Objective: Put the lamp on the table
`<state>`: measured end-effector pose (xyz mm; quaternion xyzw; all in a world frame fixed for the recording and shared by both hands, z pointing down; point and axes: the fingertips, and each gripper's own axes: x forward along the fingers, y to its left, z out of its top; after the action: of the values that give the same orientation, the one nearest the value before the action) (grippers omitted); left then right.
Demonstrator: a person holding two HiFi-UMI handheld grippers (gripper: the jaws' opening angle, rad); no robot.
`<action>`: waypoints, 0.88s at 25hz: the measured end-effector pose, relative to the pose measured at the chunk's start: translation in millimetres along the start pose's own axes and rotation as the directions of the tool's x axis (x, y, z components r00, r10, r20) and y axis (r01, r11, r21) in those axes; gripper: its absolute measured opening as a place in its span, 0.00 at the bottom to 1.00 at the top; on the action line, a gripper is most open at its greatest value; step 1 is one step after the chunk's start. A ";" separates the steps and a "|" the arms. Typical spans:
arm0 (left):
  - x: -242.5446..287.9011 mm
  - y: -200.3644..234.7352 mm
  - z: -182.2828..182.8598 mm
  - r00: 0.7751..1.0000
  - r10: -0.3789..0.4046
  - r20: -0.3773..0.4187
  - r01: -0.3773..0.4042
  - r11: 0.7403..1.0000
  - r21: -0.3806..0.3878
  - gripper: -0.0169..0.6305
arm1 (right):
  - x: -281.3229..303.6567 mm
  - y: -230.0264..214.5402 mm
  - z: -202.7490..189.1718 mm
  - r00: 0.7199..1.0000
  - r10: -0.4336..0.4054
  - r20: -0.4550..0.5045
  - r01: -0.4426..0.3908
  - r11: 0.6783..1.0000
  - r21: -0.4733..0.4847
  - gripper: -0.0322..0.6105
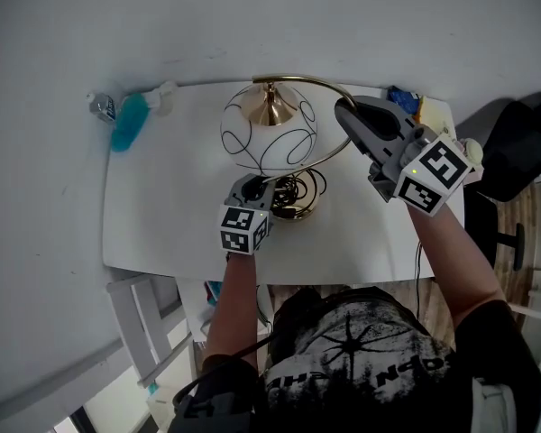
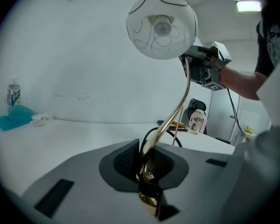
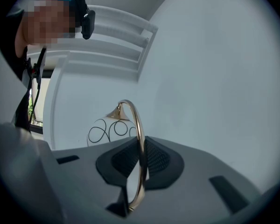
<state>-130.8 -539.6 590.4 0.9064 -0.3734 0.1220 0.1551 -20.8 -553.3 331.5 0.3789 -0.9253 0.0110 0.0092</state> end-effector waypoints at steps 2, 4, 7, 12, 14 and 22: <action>1.2 1.9 -2.2 1.000 0.003 0.003 -0.003 1.000 0.005 0.09 | 0.7 0.1 -2.9 1.000 0.006 0.000 -0.006 1.000 -0.002 0.10; 2.4 4.4 -4.4 1.000 0.008 0.002 -0.008 1.000 0.010 0.09 | 1.8 -0.7 -6.1 1.000 0.010 0.001 -0.010 1.000 0.001 0.10; 4.7 7.3 -7.7 1.000 0.016 0.000 -0.016 1.000 0.014 0.09 | 3.3 -2.7 -10.9 1.000 0.020 -0.001 -0.020 1.000 0.007 0.10; 6.9 8.6 -10.4 1.000 0.021 0.004 -0.021 0.999 0.025 0.09 | 3.5 -1.8 -13.4 0.999 0.040 0.004 -0.040 0.999 0.015 0.10; 9.2 9.0 -10.7 1.000 0.028 0.001 -0.028 0.999 0.037 0.09 | 4.0 -1.6 -13.1 0.999 0.051 0.003 -0.051 0.999 0.015 0.10; 7.0 8.2 -16.8 0.998 0.054 -0.027 -0.053 0.998 0.039 0.09 | 3.7 10.8 -10.4 0.995 0.100 0.001 -0.100 0.995 -0.010 0.10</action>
<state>-133.6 -543.3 609.8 0.8971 -0.3930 0.1462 0.1397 -31.0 -547.9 341.9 0.3320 -0.9432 0.0066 0.0098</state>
